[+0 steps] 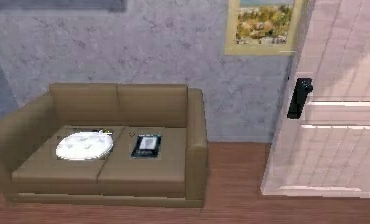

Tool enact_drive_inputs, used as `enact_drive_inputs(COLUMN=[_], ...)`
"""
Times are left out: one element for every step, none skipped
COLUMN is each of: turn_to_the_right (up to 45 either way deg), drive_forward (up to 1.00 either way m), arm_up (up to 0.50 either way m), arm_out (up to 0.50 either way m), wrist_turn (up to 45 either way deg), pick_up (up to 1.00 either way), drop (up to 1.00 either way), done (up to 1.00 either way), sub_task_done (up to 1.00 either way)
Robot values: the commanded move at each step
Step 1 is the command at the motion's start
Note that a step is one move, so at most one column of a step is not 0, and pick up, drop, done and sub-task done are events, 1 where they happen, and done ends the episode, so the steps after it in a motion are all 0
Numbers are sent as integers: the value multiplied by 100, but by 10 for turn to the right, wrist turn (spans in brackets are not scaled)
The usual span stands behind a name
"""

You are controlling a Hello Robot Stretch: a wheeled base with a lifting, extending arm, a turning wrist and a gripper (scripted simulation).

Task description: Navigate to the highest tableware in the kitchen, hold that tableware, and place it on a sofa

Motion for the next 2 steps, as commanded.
enact_drive_inputs(turn_to_the_right=[-180, 0], drive_forward=[0, 80], arm_up=[0, 0], arm_out=[0, 0], wrist_turn=[0, 0], pick_up=[0, 0], drop=[0, 0], done=[0, 0], sub_task_done=[0, 0])
